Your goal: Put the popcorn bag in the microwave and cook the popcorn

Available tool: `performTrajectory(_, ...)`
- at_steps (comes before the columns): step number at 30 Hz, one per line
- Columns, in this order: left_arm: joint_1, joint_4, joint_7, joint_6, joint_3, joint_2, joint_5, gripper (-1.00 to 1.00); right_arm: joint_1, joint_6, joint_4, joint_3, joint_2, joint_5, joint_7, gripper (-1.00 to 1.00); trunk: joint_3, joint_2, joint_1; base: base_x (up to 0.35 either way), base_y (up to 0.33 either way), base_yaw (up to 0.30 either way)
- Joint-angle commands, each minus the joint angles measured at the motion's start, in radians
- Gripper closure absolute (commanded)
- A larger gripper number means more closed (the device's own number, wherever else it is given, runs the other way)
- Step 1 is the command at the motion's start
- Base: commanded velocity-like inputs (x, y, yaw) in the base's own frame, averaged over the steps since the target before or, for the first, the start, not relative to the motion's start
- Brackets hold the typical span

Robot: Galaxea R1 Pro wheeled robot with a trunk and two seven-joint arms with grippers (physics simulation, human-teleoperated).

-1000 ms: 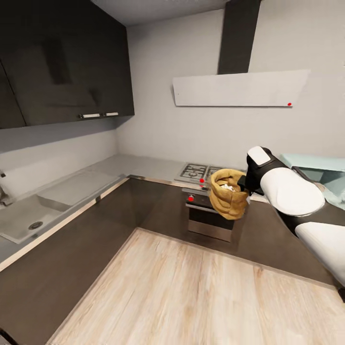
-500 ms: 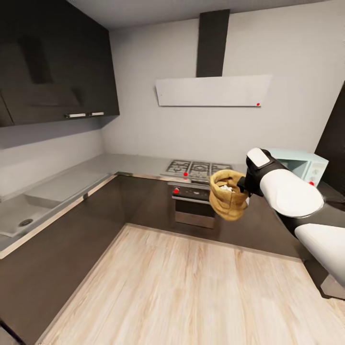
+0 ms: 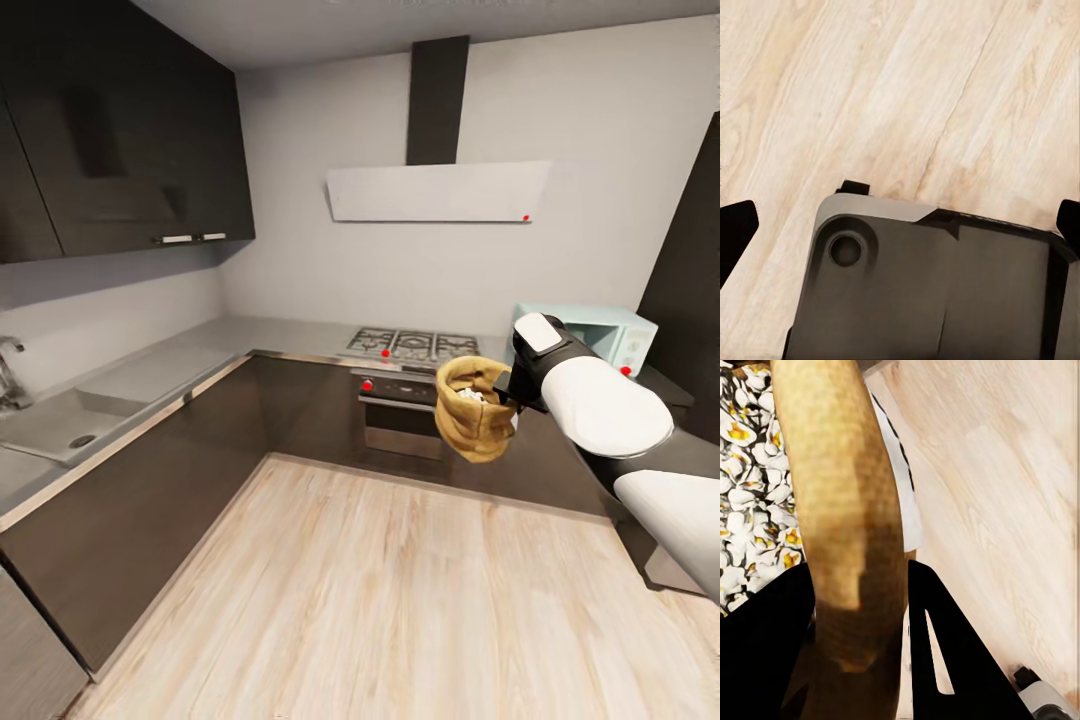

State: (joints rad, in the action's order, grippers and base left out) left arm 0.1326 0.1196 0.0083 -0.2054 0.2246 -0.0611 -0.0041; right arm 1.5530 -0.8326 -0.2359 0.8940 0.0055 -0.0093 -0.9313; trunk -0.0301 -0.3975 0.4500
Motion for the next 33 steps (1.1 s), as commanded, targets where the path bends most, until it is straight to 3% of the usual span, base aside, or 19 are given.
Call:
performTrajectory(1,0.001,0.0,0.001,-0.003,0.003,0.0,0.0,-1.0,0.001,-0.005,-0.002,0.002,0.001,-0.001,-0.004,1.0,-0.002,-0.002,0.0,-0.343,0.0,0.0)
performTrajectory(10,0.001,0.0,0.001,-0.003,0.002,0.0,-0.001,-1.0,-0.002,-0.005,-0.002,0.002,0.0,-0.001,-0.003,1.0,-0.002,-0.002,0.0,-0.318,-0.112,0.0)
performTrajectory(23,0.001,0.0,0.001,-0.003,0.002,0.0,-0.001,-1.0,-0.002,-0.005,-0.002,0.001,-0.001,-0.001,-0.002,1.0,-0.002,-0.002,0.0,-0.153,-0.313,0.0)
performTrajectory(33,0.001,0.0,0.001,-0.003,0.002,0.0,-0.001,-1.0,-0.002,-0.005,-0.003,-0.03,-0.002,-0.001,0.0,1.0,-0.002,-0.002,0.0,-0.131,-0.325,0.0)
